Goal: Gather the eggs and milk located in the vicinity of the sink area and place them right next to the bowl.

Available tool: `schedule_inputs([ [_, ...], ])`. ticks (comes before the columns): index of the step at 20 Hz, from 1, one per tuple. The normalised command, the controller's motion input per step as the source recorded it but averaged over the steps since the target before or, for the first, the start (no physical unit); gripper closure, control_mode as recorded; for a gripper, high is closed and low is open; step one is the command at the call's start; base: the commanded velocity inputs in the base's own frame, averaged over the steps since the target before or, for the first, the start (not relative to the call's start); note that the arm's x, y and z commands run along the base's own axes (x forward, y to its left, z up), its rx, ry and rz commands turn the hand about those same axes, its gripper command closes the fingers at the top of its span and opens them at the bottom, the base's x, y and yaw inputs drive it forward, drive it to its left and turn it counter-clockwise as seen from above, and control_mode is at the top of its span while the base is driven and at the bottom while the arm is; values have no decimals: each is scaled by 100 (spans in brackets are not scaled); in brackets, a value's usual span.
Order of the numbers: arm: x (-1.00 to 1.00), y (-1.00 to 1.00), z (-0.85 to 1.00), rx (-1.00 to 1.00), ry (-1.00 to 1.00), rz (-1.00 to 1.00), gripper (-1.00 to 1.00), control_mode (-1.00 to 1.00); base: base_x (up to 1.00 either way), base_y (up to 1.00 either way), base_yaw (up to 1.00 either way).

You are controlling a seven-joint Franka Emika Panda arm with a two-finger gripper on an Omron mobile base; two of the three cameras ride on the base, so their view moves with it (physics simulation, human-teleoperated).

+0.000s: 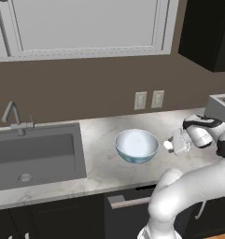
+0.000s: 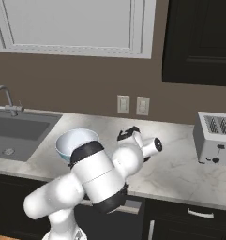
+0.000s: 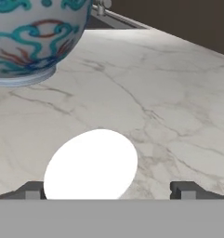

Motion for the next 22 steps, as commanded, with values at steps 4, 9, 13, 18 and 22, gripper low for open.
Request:
schedule_inputs([
  [4,7,1,-18,0,1,0,100,-100,0,0,0],
  [9,5,18,-5,0,3,0,100,-100,0,0,0],
  [13,0,27,-1,0,1,0,100,-100,0,0,0],
  [18,0,32,-6,0,0,0,100,-100,0,0,0],
  [22,0,30,-5,0,0,0,100,-100,0,0,0],
])
